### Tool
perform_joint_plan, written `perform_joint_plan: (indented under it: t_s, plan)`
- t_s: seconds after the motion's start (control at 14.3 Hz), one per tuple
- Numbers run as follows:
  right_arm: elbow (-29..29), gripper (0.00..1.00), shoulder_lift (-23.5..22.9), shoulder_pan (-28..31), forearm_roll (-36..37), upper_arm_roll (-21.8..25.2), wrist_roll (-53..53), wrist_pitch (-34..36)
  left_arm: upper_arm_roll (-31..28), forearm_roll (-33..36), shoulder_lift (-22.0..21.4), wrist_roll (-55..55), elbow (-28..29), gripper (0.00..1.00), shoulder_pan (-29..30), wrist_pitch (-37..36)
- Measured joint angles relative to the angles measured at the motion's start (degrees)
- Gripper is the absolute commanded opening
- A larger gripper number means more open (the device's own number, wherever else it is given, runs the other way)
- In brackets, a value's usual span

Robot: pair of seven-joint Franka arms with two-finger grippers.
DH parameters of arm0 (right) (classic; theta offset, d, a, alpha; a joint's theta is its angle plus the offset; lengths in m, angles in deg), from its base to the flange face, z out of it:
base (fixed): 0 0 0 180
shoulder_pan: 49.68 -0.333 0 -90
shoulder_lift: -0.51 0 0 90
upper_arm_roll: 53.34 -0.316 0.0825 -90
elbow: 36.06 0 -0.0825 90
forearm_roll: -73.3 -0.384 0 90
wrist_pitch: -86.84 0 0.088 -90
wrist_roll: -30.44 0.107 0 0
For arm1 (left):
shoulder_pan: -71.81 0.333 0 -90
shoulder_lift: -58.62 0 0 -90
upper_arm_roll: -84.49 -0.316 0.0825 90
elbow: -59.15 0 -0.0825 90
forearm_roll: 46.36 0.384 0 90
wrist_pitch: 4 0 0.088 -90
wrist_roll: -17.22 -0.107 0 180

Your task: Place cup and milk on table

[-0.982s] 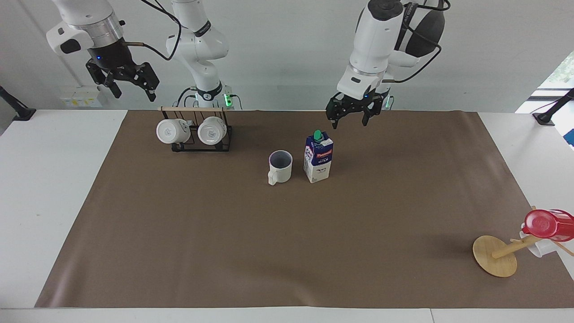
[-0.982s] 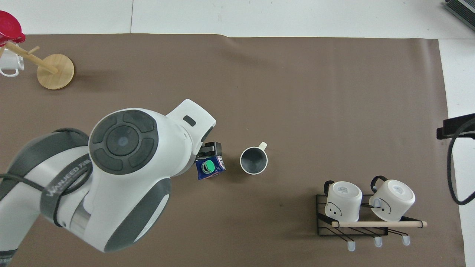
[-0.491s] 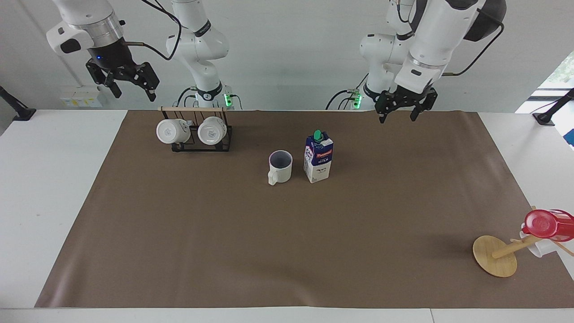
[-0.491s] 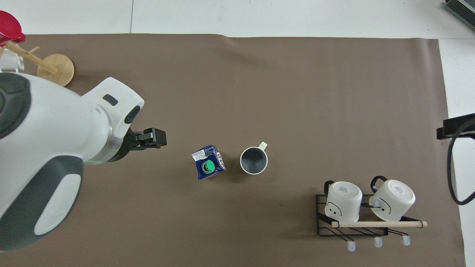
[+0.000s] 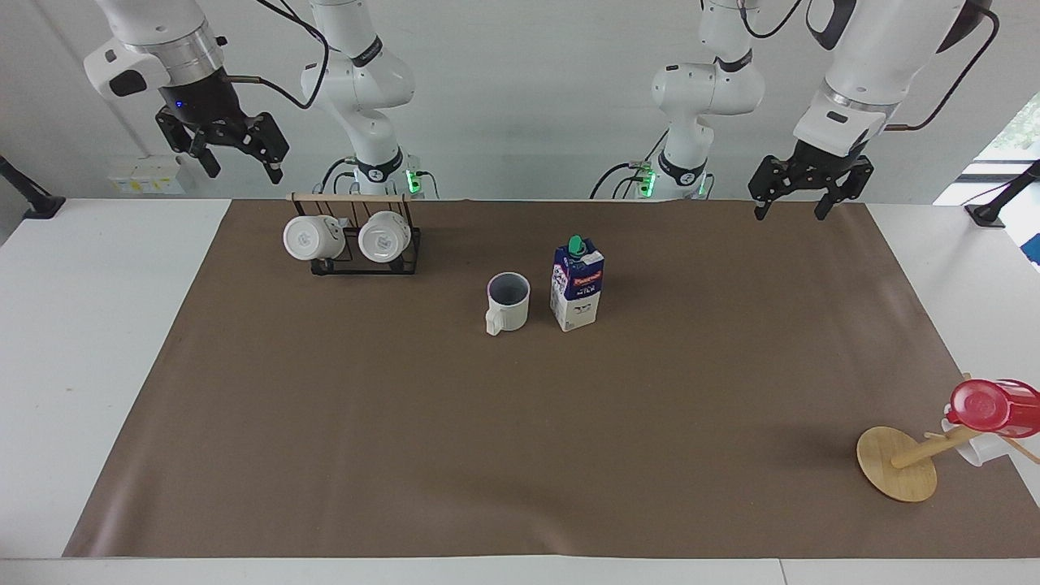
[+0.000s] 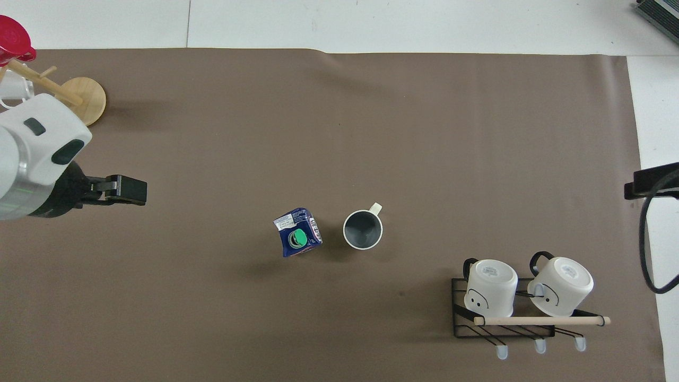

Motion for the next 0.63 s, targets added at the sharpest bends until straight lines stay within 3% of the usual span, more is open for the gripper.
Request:
perform_joint_plan:
  t_s: [0.63]
  plan:
    - [0.0, 1.00, 0.0, 0.0, 0.0, 0.0, 0.0, 0.0, 0.0, 0.0, 2.0, -0.4, -4.6, 1.00, 2.6, -5.2]
